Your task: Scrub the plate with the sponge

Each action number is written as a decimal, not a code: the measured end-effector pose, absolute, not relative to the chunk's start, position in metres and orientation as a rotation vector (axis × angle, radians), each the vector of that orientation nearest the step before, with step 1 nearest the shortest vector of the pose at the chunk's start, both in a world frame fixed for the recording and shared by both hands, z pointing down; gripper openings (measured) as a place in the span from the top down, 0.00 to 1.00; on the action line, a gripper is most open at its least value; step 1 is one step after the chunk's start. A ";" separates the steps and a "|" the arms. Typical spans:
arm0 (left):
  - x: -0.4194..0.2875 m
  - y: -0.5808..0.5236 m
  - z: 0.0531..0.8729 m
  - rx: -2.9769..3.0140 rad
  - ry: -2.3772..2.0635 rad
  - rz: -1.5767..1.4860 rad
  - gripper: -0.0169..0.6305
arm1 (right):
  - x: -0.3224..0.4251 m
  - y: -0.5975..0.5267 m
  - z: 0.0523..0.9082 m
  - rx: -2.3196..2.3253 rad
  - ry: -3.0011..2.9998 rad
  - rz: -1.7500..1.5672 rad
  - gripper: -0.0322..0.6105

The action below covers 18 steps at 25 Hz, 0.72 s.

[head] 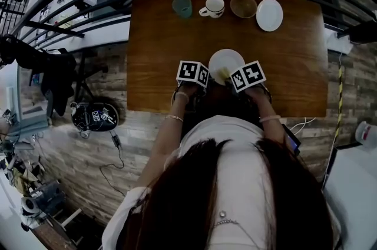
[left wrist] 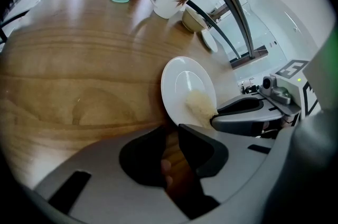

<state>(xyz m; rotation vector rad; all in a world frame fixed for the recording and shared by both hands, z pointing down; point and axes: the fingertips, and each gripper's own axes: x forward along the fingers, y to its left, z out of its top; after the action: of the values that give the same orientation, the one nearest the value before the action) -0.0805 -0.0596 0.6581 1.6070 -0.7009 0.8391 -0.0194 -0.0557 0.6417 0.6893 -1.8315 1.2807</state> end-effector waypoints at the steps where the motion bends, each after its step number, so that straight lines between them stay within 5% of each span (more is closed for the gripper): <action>1: -0.081 -0.059 0.658 1.606 -0.703 0.839 0.84 | -0.016 -0.056 0.642 0.703 -1.830 1.291 0.86; 18: -0.082 -0.061 0.657 1.569 -0.765 0.795 0.84 | 0.043 -0.064 0.637 0.936 -1.805 1.339 0.86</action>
<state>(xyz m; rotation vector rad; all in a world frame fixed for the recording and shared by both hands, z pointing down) -0.0823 -0.0613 0.6572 1.5688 -0.7653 0.7955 0.0429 -0.0641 0.6372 0.9363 -1.8046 1.3388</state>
